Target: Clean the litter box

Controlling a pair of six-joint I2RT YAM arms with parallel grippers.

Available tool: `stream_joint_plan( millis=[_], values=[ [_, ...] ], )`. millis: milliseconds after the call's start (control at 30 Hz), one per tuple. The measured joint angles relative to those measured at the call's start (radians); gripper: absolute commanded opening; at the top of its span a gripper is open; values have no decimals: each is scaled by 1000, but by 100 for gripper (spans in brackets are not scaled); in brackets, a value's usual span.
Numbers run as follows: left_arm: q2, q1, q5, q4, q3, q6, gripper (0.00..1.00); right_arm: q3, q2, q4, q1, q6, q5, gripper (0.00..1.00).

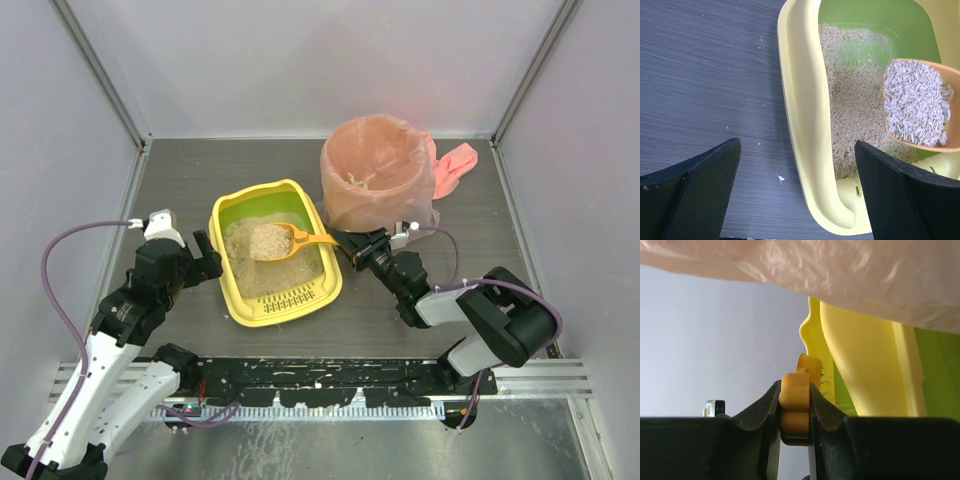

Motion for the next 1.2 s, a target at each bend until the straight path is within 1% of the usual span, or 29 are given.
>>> stream_joint_plan(
  millis=[567,800,900,1000,1133,1200],
  values=[
    [2,0,-8,-4,26,3,98,8,62,47,-18,42,-19,1],
    [3,0,-8,-5,27,3,98,17,65,49,-8,46,-22,1],
    [5,0,-8,-6,27,3,98,1,65,75,-28,63,-31,1],
    [3,0,-8,-5,27,3,98,12,65,55,-26,53,-24,1],
    [12,0,-7,-7,31,3,98,-1,65,83,-32,70,-35,1],
    [14,0,-7,-5,31,3,98,2,65,68,-31,64,-32,1]
  ],
)
